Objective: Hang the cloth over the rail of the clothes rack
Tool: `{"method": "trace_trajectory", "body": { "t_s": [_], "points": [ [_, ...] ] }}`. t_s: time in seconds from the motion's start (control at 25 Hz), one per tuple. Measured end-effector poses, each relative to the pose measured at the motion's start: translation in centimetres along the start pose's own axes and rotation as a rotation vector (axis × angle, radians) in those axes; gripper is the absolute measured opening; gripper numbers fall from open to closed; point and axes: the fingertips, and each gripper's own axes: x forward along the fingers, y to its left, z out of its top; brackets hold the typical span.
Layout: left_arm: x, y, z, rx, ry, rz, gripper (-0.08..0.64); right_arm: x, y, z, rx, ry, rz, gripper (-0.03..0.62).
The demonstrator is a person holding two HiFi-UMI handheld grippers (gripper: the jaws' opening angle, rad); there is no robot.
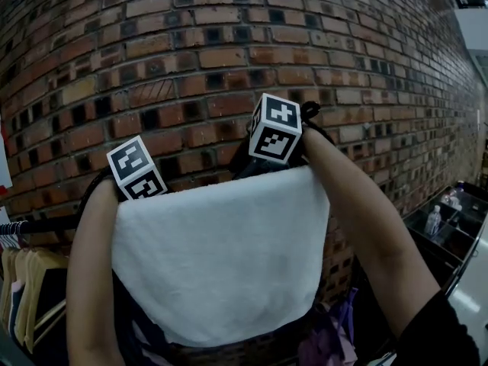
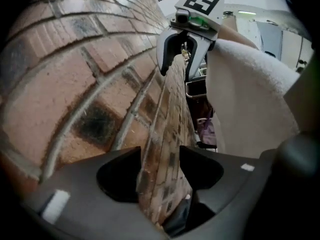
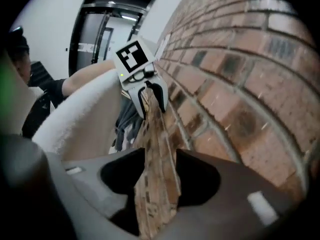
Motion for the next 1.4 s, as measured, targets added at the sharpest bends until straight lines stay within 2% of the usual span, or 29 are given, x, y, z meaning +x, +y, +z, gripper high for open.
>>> {"method": "trace_trajectory", "body": {
  "t_s": [0.08,0.12,0.16,0.24,0.32,0.4,0.44,0.52,0.6,0.68,0.72,0.84,0.92,1.0,1.16,1.4],
  "points": [
    [-1.2,1.2,2.0,0.087,-0.092,0.098,0.255,-1.6,-1.2,2.0,-0.073,-0.102,-0.112,0.198],
    [-2.3,2.1,3.3,0.147,-0.151,0.182,0.255,-2.5,-2.0,2.8,-0.115,-0.138,-0.193,0.198],
    [-3.8,3.1,4.7,0.206,-0.213,0.289,0.253,-3.5,-2.9,3.6,-0.153,-0.170,-0.283,0.198],
    [-7.9,5.2,6.9,0.289,-0.322,0.557,0.252,-6.1,-4.5,5.2,-0.200,-0.241,-0.486,0.196],
    [-13.0,6.5,8.5,0.317,-0.439,0.817,0.252,-9.4,-5.5,6.8,-0.225,-0.312,-0.722,0.195],
    [-18.0,6.4,10.2,0.325,-0.586,1.009,0.252,-12.9,-5.4,8.5,-0.244,-0.399,-0.914,0.195],
    [-20.5,5.9,11.0,0.333,-0.659,1.089,0.249,-14.6,-4.8,9.6,-0.244,-0.467,-0.970,0.193],
    [-24.9,3.6,12.5,0.361,-0.802,1.219,0.218,-17.9,-2.8,12.1,-0.232,-0.646,-1.029,0.190],
    [-28.6,0.0,14.3,0.394,-0.961,1.288,0.164,-21.0,0.3,14.6,-0.222,-0.838,-1.051,0.141],
    [-31.3,-4.3,15.9,0.390,-1.117,1.318,0.053,-23.2,3.9,16.5,-0.222,-0.996,-1.049,0.027],
    [-32.2,-6.4,16.3,0.365,-1.188,1.326,0.005,-23.9,5.7,17.1,-0.228,-1.053,-1.053,0.005],
    [-31.9,-11.2,16.3,0.246,-1.349,1.305,0.004,-24.0,10.4,17.3,-0.262,-1.135,-1.110,0.005],
    [-29.3,-13.4,15.6,0.166,-1.403,1.244,0.003,-22.9,13.1,16.1,-0.247,-1.181,-1.139,0.005],
    [-25.8,-14.9,14.6,0.087,-1.411,1.167,0.003,-20.6,15.0,14.0,-0.164,-1.219,-1.131,0.005],
    [-19.1,-17.1,12.3,-0.044,-1.400,1.054,0.003,-15.4,16.4,8.3,0.055,-1.216,-1.091,0.005],
    [-7.2,-22.3,5.3,-0.286,-1.256,0.885,0.003,-5.0,21.6,-0.7,0.289,-1.053,-1.025,0.005]
  ]
}}
